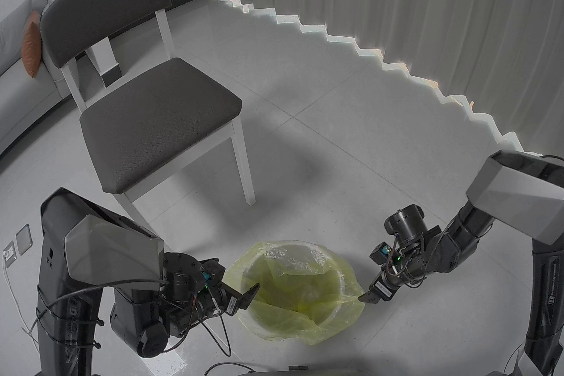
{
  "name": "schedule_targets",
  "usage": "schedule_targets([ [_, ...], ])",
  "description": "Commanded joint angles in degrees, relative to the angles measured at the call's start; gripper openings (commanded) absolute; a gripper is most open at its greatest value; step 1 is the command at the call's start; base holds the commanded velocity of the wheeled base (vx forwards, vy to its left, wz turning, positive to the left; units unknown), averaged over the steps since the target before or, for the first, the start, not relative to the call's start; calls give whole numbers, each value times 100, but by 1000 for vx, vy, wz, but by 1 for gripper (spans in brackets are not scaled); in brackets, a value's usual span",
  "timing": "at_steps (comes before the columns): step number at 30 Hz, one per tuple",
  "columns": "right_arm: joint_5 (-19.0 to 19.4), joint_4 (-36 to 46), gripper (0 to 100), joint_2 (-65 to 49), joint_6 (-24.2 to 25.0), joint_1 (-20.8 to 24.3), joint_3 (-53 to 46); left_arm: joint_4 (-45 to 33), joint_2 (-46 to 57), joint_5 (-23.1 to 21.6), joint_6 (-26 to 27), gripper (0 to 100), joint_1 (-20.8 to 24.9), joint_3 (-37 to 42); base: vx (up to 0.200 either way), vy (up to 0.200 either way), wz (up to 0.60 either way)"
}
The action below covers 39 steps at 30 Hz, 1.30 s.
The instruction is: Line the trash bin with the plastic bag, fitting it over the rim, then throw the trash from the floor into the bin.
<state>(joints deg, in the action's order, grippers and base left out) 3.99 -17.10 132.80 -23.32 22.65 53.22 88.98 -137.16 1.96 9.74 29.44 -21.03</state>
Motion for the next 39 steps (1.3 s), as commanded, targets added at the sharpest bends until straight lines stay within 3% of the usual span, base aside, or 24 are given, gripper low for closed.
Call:
schedule_targets([
  [1,94,5,100,-677,12,-314,-242,102,-180,59,-69,100,0,-446,0,0,0],
  [3,102,14,100,-800,12,-428,-277,23,-277,129,-51,100,9,-666,0,0,0],
  [9,111,14,100,-1028,73,-621,-242,-1181,-408,445,46,100,79,-1738,0,0,0],
  [13,357,23,100,-1222,188,-753,-277,-2130,-540,568,538,100,79,-2608,0,0,0],
  [24,392,23,100,-1195,161,-955,-295,-2526,-1138,683,1276,100,44,-3443,0,0,0],
  [34,507,5,100,-1195,170,-1149,-251,-2895,-1287,727,1267,100,-96,-4392,0,0,0],
  [39,524,5,100,-1213,170,-1386,-251,-3080,-1261,735,995,100,-167,-4814,0,0,0],
])
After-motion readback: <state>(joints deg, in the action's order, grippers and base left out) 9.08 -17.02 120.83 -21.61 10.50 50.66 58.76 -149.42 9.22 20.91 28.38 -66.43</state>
